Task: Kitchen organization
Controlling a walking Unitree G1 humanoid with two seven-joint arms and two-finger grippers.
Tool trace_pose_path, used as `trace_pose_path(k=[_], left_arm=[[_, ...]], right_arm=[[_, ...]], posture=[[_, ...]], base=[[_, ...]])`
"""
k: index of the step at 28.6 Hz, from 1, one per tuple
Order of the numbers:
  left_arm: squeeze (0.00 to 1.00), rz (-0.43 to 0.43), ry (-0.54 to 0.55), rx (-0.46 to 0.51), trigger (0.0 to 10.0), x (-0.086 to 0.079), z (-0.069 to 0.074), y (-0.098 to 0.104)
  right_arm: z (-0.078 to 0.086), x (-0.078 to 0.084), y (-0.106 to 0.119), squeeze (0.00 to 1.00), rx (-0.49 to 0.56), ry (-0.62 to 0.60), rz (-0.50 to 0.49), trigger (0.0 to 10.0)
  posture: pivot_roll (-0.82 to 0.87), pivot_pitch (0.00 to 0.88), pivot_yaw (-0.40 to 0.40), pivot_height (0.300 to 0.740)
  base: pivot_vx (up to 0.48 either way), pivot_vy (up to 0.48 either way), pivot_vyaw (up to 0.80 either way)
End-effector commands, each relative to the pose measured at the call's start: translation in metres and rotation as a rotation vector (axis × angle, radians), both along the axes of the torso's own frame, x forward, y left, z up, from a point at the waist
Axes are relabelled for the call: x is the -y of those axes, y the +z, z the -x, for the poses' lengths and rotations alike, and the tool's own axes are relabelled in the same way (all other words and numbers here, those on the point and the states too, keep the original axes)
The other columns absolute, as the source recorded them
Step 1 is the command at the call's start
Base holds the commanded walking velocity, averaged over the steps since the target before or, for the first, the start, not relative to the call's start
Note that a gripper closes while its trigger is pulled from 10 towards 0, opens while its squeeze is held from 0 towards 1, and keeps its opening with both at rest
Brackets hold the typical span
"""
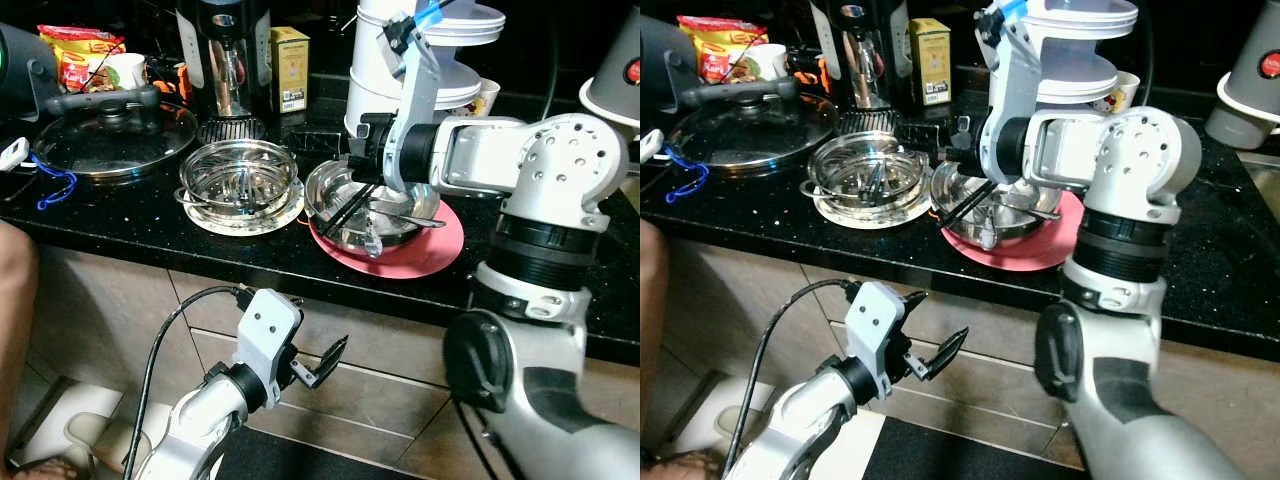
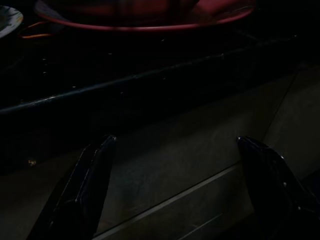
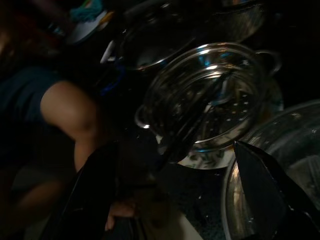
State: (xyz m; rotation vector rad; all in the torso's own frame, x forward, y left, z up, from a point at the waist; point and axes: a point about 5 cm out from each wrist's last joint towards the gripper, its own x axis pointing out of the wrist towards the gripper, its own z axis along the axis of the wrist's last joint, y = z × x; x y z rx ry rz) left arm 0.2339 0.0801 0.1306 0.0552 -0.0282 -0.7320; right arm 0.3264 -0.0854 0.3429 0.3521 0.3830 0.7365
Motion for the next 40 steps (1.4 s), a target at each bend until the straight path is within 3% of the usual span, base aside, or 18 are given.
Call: trace_pose_path(k=[1, 4, 6, 10, 17, 24, 27, 30, 34, 40], left_arm=[[0.0, -0.003, -0.006, -0.01, 10.0, 0.002, 0.0, -0.001], [0.0, 0.001, -0.005, -0.011, 10.0, 0.003, 0.0, -0.001], [0.0, 0.003, -0.005, -0.013, 10.0, 0.004, 0.0, -0.002], [0.0, 0.005, -0.004, -0.016, 10.0, 0.004, 0.0, -0.002], [0.0, 0.004, -0.01, -0.021, 10.0, 0.005, 0.0, -0.003], [0.0, 0.001, -0.012, -0.023, 10.0, 0.005, 0.0, -0.003], [0.0, -0.002, -0.012, -0.022, 10.0, 0.005, 0.001, -0.003], [0.0, -0.003, -0.014, -0.023, 10.0, 0.006, 0.001, -0.004], [0.0, -0.003, -0.017, -0.025, 10.0, 0.006, 0.002, -0.004], [0.0, -0.003, -0.022, -0.028, 10.0, 0.007, 0.002, -0.005]], right_arm=[[-0.001, 0.002, 0.003, 0.0, -0.007, -0.025, 0.005, 10.0], [-0.007, 0.014, 0.004, 0.0, 0.005, -0.134, 0.037, 10.0], [-0.014, 0.034, 0.001, 0.0, -0.004, -0.259, 0.069, 10.0], [-0.016, 0.043, 0.001, 0.0, 0.003, -0.311, 0.069, 10.0], [-0.016, 0.043, -0.008, 0.0, -0.026, -0.325, 0.095, 10.0], [-0.018, 0.032, -0.029, 0.0, -0.092, -0.32, 0.096, 10.0], [-0.023, 0.036, -0.02, 0.0, -0.034, -0.382, 0.016, 10.0], [-0.023, 0.039, -0.013, 0.0, 0.0, -0.394, -0.003, 10.0], [-0.023, 0.041, -0.013, 0.0, 0.004, -0.406, 0.01, 10.0], [-0.024, 0.047, -0.025, 0.0, -0.004, -0.455, 0.118, 10.0]], posture=[[0.01, 0.042, -0.068, 0.74], [0.01, 0.041, -0.073, 0.74], [0.01, 0.041, -0.078, 0.74], [0.0, 0.043, -0.078, 0.74], [0.01, 0.043, -0.079, 0.74], [0.01, 0.044, -0.08, 0.74], [0.01, 0.043, -0.079, 0.74], [0.01, 0.04, -0.076, 0.74], [0.01, 0.038, -0.075, 0.74], [0.01, 0.033, -0.078, 0.74]], base=[[0.0, 0.0, 0.0], [0.0, 0.0, 0.0], [0.0, 0.0, 0.0], [0.0, 0.0, 0.0], [0.0, 0.0, 0.0], [0.0, 0.0, 0.0], [0.0, 0.0, 0.0], [0.0, 0.0, 0.0], [0.0, 0.0, 0.0], [0.0, 0.0, 0.0]])
